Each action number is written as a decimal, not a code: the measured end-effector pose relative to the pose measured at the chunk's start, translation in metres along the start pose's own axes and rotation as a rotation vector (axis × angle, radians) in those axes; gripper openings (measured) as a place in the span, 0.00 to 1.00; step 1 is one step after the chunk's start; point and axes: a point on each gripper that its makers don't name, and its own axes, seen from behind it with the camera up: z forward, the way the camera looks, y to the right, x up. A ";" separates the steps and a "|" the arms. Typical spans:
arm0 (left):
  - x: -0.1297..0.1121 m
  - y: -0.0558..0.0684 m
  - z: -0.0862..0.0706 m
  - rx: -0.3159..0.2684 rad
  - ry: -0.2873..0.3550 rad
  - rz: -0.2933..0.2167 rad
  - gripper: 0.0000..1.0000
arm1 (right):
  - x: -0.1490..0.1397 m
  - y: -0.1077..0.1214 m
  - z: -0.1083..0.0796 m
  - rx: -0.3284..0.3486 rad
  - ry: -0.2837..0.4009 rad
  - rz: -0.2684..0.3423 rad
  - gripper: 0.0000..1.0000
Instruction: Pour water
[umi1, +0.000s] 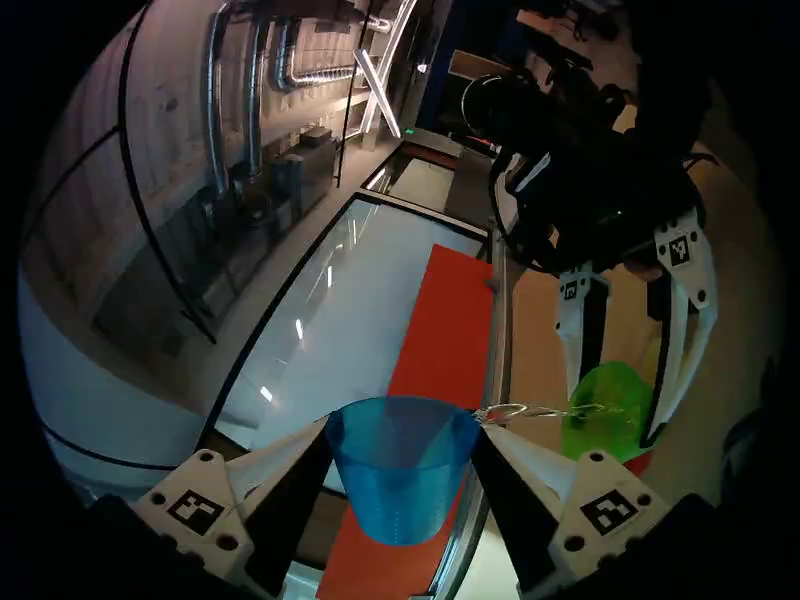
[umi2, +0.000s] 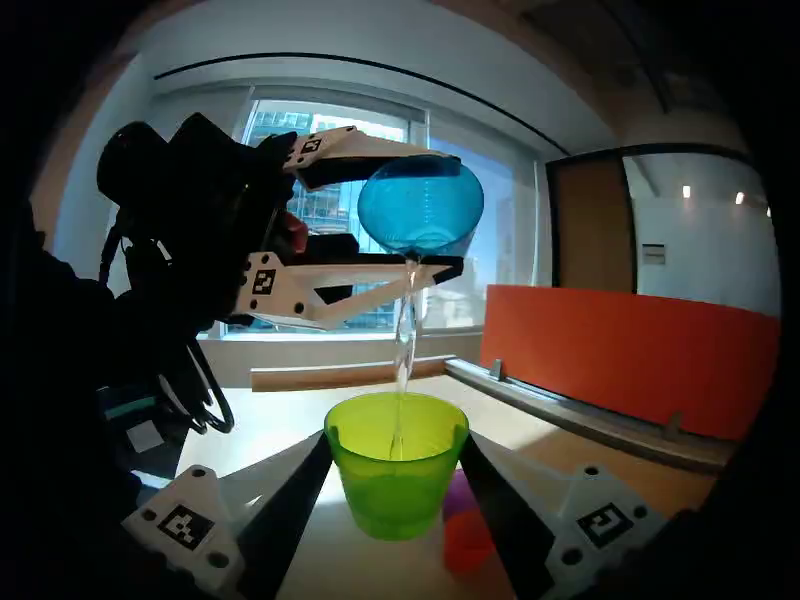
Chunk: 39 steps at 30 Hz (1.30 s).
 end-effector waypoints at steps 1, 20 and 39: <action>0.000 0.000 0.000 0.001 0.001 0.002 0.88 | 0.000 0.000 0.000 0.000 0.001 0.000 0.90; 0.003 0.001 -0.002 0.001 0.006 0.068 0.88 | 0.003 0.001 0.000 0.000 0.005 -0.003 0.90; 0.003 0.000 0.003 0.010 -0.001 0.160 0.88 | 0.005 0.000 0.000 -0.001 0.010 -0.009 0.90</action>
